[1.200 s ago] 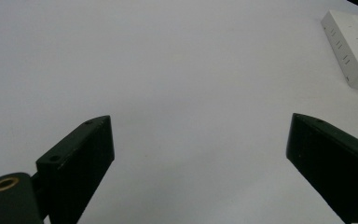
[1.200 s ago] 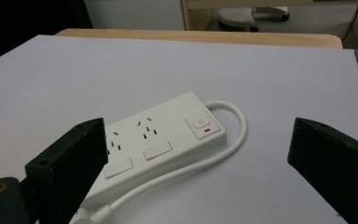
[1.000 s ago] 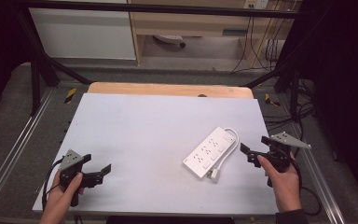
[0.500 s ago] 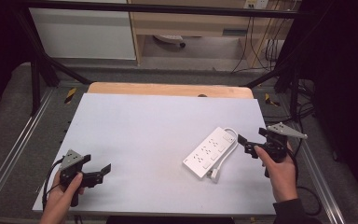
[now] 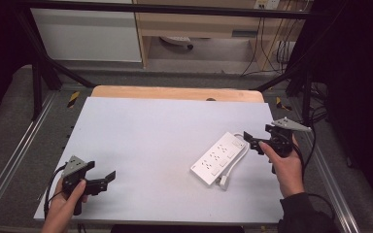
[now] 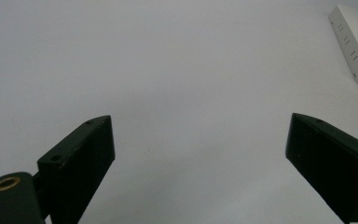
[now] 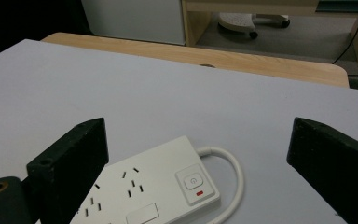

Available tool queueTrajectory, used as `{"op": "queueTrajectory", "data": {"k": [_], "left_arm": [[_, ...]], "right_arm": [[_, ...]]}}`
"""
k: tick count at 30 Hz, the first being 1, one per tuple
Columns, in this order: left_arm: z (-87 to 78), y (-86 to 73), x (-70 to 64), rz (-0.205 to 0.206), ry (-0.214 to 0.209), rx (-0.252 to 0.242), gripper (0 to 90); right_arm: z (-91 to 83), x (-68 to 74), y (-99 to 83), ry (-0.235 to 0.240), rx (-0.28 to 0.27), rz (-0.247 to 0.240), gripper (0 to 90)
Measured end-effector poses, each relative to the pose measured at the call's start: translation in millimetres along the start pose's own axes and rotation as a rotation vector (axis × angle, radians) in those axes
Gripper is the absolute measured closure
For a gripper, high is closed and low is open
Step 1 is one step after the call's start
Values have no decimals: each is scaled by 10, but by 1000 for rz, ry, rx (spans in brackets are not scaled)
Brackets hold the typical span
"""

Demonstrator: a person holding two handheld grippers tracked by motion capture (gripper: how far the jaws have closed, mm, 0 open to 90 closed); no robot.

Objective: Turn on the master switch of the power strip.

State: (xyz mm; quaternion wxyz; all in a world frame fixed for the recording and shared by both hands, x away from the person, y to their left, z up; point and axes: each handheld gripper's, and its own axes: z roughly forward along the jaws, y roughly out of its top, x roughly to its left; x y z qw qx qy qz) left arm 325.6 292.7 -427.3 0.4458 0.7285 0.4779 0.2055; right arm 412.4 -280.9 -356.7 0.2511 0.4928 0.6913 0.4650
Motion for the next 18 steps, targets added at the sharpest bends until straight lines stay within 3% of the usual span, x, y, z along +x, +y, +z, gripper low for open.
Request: {"op": "queueTrajectory", "data": {"k": [8, 18], "left_arm": [[11, -1, -4, -3, 7, 8, 69], [18, -2, -1, -9, 16, 20, 66]], "right_arm": [[21, -104, 15, -21, -20, 26, 137], [60, -172, 56, -28, -19, 47, 152]]}}
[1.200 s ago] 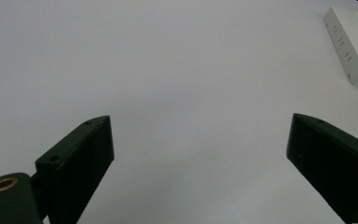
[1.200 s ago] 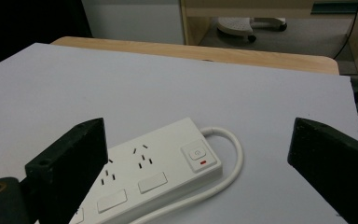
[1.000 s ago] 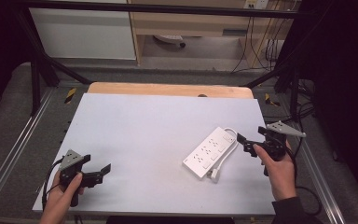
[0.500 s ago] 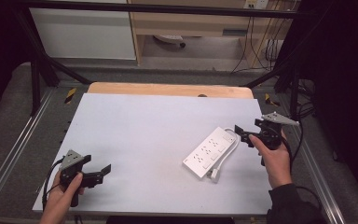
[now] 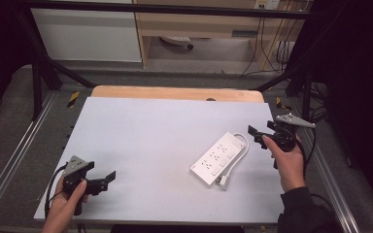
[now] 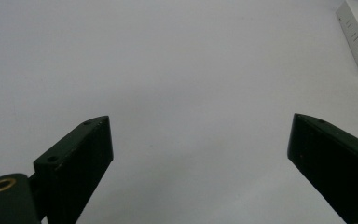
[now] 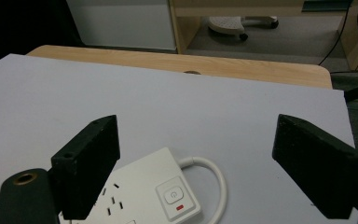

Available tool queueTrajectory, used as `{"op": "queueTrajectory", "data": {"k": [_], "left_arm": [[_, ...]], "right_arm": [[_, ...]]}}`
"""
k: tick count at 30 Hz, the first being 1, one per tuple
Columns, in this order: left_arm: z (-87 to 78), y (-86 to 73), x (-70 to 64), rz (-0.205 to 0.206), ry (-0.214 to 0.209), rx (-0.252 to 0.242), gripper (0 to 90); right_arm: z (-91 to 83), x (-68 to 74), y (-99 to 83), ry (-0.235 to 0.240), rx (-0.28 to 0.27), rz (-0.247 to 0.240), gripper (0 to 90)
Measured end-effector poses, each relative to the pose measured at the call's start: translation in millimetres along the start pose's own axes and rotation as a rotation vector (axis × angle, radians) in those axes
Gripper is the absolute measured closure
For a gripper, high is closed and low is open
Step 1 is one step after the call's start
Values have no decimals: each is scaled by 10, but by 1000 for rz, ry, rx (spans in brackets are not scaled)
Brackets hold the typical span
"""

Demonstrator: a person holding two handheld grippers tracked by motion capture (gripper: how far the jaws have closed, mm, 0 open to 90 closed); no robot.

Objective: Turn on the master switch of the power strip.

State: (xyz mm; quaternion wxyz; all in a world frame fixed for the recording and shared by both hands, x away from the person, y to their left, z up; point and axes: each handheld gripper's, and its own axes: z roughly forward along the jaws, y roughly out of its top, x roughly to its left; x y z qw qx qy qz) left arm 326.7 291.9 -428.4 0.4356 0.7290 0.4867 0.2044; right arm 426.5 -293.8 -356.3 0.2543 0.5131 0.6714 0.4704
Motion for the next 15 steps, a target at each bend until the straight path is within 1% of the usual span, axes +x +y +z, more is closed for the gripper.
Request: {"op": "queueTrajectory", "data": {"k": [5, 7, 9, 10, 12, 13, 15], "left_arm": [[-1, 0, 4, -2, 1, 1, 66], [-2, 1, 6, -6, 1, -1, 66], [0, 0, 6, -4, 3, 0, 66], [0, 0, 4, -4, 2, 0, 66], [-2, 1, 0, -2, 0, 0, 66], [-2, 1, -1, -1, 0, -1, 66], [-1, 1, -2, 0, 0, -1, 66]], "right_arm": [[28, -9, 39, -22, -3, -12, 192], [35, -11, 56, -31, -10, -14, 235], [49, -7, 70, -36, -17, -9, 305], [49, -7, 70, -36, -17, -9, 305], [65, -2, 67, -32, -17, -16, 334], [87, 12, 60, -28, -8, -25, 379], [114, 22, 51, -34, -3, -41, 417]]}}
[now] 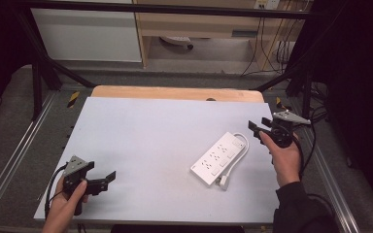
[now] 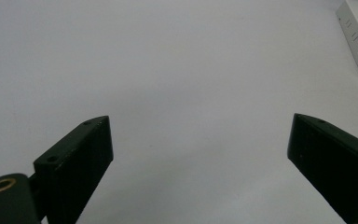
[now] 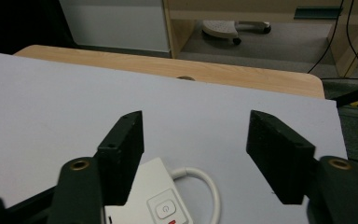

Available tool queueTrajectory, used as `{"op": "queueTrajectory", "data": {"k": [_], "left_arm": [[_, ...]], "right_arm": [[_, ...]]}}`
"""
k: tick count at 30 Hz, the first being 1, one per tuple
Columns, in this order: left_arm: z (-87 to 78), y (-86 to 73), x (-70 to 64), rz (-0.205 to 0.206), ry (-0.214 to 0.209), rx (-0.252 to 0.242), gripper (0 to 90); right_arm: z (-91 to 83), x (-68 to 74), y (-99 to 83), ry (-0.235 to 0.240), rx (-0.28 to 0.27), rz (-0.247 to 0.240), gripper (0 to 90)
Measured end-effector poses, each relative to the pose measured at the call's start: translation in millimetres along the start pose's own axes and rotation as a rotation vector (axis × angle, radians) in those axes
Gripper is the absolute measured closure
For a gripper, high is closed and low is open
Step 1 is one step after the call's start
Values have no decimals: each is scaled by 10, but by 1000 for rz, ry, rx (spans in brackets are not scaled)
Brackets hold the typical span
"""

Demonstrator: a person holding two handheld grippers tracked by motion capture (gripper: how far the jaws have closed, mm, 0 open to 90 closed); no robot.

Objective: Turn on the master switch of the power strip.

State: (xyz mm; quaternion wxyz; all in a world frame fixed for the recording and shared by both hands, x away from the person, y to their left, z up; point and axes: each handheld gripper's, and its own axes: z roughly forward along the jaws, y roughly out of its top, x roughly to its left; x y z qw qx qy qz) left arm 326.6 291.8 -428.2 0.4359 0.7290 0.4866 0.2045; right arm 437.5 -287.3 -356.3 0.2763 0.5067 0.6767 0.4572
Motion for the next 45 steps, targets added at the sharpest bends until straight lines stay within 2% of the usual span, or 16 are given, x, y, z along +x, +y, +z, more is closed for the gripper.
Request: {"op": "queueTrajectory", "data": {"k": [7, 23, 27, 32, 39, 45], "left_arm": [[-3, 0, -2, 1, -2, -2, 66], [-3, -1, -3, 9, -4, -3, 66], [-10, 3, -5, 12, -11, -13, 66], [-11, 3, -4, 16, -10, -13, 66], [-7, 1, -7, 20, -10, -10, 66], [-10, 1, -6, 21, -11, -11, 66]], "right_arm": [[81, 43, -9, -8, 11, -13, 536], [195, 105, -40, -7, 11, -57, 692], [239, 124, -54, 5, 12, -39, 751], [274, 140, -59, 11, 6, -30, 797], [343, 185, -86, 13, 14, -48, 843], [409, 209, -121, 0, 25, -49, 874]]}}
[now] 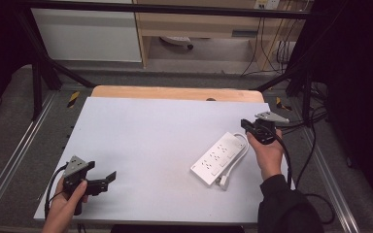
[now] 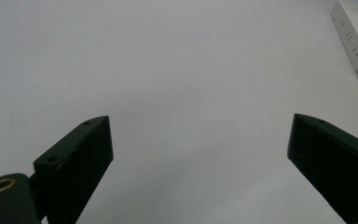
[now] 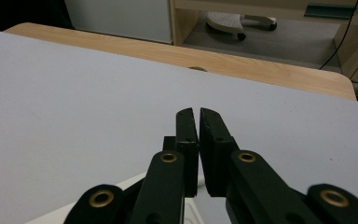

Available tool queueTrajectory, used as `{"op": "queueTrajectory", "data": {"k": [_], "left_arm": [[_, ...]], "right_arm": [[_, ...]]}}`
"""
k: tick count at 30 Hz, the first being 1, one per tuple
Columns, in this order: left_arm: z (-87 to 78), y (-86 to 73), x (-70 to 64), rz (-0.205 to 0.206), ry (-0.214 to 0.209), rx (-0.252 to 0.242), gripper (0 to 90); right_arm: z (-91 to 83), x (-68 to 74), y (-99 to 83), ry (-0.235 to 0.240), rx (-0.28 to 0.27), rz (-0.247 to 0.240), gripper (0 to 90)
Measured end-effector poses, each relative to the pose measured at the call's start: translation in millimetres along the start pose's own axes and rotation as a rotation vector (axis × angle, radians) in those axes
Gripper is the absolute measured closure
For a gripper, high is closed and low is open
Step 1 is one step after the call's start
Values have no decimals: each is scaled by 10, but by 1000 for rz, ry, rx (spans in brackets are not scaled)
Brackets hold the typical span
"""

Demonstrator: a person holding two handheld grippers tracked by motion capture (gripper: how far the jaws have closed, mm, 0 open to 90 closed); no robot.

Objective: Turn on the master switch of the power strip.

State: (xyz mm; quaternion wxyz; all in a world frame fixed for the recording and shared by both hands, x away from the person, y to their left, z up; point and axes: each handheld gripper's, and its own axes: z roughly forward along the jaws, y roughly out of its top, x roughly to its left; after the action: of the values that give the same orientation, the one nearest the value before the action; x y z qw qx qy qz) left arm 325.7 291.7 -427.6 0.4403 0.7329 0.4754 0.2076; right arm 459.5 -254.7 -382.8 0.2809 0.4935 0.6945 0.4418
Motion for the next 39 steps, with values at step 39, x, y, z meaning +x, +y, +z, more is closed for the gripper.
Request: {"op": "queueTrajectory", "data": {"k": [39], "left_arm": [[6, -7, 1, 5, 0, 10, 67]], "right_arm": [[144, 17, -341, -14, 38, -7, 900]]}}
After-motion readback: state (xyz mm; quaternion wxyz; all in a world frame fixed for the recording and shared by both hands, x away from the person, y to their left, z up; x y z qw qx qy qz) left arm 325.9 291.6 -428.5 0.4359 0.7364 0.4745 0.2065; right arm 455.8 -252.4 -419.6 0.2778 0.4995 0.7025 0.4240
